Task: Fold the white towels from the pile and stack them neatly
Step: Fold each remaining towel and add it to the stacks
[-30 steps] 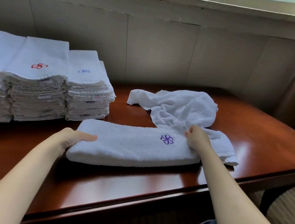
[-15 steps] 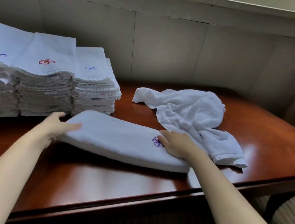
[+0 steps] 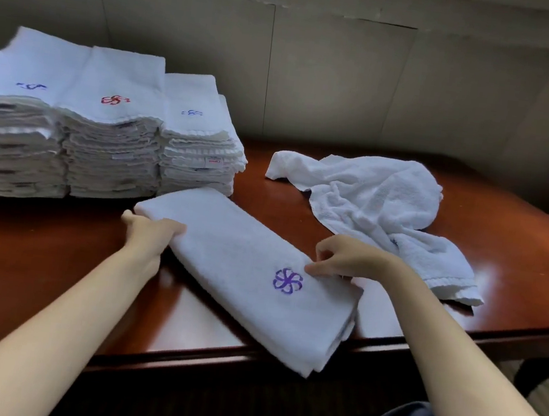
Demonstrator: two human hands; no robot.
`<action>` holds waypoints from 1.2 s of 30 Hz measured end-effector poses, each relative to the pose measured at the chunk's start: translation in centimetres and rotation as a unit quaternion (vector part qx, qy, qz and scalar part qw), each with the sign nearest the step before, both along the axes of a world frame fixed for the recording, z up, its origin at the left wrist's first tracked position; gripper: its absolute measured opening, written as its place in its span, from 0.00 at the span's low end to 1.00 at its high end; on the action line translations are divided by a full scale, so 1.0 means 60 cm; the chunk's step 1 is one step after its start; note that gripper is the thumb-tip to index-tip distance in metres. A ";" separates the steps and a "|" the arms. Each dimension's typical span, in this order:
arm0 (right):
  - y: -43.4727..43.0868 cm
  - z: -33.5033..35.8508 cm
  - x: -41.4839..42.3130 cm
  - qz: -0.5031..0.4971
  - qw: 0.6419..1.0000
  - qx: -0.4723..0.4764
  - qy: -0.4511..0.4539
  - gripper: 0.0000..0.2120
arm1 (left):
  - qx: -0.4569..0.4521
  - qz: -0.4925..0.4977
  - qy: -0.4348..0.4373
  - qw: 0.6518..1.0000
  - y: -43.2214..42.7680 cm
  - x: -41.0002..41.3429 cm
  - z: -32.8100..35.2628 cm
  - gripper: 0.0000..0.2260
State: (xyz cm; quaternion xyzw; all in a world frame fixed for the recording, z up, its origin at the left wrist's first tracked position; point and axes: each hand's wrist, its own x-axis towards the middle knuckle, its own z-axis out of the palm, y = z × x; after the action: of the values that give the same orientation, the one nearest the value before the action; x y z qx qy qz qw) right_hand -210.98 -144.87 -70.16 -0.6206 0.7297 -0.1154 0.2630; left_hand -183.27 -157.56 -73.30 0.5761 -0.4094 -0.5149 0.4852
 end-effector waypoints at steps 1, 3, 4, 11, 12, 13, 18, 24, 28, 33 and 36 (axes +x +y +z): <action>0.004 0.002 0.008 0.007 0.998 0.041 -0.050 0.20 | -0.010 -0.019 0.006 1.000 0.005 -0.002 0.002 0.33; 0.005 0.000 0.028 0.012 0.992 0.080 -0.097 0.22 | -0.023 -0.091 -0.018 0.995 0.017 -0.008 0.009 0.19; 0.000 -0.003 0.037 0.009 0.994 0.059 -0.093 0.20 | -0.026 -0.128 -0.039 0.991 0.023 -0.011 0.013 0.14; -0.048 -0.016 0.091 -0.051 0.982 -0.058 -0.171 0.18 | 0.004 -0.205 -0.081 0.975 0.048 -0.010 0.016 0.27; -0.052 -0.015 0.095 -0.050 0.980 -0.051 -0.184 0.21 | -0.001 -0.225 -0.089 0.970 0.052 -0.009 0.016 0.31; -0.055 -0.015 0.096 -0.049 0.977 -0.044 -0.203 0.23 | -0.013 -0.240 -0.099 0.966 0.053 -0.008 0.014 0.34; -0.071 -0.023 0.088 -0.035 0.918 -0.006 -0.394 0.24 | -0.053 -0.248 -0.051 0.966 0.049 0.003 0.013 0.25; -0.092 -0.030 0.088 0.001 0.912 0.036 -0.410 0.22 | 0.022 -0.276 0.035 0.960 0.033 0.019 0.015 0.28; -0.097 -0.029 0.086 0.029 0.932 0.009 -0.362 0.27 | 0.004 -0.309 0.002 0.951 0.038 0.023 0.025 0.33; -0.078 -0.008 0.083 0.029 0.916 -0.025 -0.400 0.29 | -0.071 -0.313 -0.016 0.947 0.052 0.026 0.056 0.35; -0.065 0.016 0.087 0.030 0.907 -0.063 -0.415 0.29 | -0.114 -0.317 -0.012 0.942 0.062 0.030 0.082 0.34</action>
State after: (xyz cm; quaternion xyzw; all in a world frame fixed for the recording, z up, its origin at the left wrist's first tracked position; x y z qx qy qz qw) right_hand -205.75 -148.75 -69.20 -0.5531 0.5269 -0.4003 0.5063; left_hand -181.47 -153.84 -68.39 0.3639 -0.6321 -0.5851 0.3545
